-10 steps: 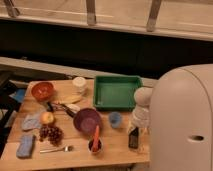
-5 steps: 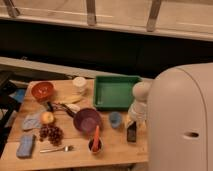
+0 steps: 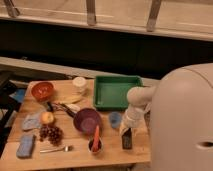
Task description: Wipe table surface with eraser
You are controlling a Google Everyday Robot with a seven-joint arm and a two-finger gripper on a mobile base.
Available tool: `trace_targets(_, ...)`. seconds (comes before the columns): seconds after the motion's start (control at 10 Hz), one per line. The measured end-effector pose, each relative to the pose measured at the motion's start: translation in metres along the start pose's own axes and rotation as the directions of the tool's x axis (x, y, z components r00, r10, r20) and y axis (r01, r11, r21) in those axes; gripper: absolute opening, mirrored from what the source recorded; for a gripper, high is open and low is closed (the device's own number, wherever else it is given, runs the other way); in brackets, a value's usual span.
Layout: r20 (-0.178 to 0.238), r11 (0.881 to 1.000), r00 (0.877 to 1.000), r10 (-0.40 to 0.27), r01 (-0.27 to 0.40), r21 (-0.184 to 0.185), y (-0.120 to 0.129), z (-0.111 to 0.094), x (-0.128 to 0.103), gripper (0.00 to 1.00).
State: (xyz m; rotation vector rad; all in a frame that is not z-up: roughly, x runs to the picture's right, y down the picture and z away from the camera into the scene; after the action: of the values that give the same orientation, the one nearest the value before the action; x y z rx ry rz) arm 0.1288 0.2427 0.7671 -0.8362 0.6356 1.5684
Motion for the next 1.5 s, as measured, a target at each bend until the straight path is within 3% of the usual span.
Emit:
trace_targets(0.3, -0.013, 0.995, 0.997, 0.077, -0.076, 0.059, -0.031, 0.007, -0.005, 0.00)
trace_targets(0.5, 0.007, 0.990, 0.993, 0.114, -0.114, 0.080, -0.042, 0.004, -0.027, 0.00)
trace_targets(0.7, 0.037, 0.991, 0.994, 0.103, -0.106, 0.076, -0.034, -0.003, -0.038, 0.00)
trace_targets(1.0, 0.063, 0.998, 0.997, 0.033, -0.036, 0.051, 0.007, -0.006, -0.049, 0.00)
trace_targets(1.2, 0.055, 1.000, 0.998, -0.013, 0.011, 0.029, 0.023, -0.004, -0.041, 0.00)
trace_targets(1.5, 0.023, 0.999, 0.999, -0.048, 0.047, 0.019, 0.022, 0.003, -0.011, 0.00)
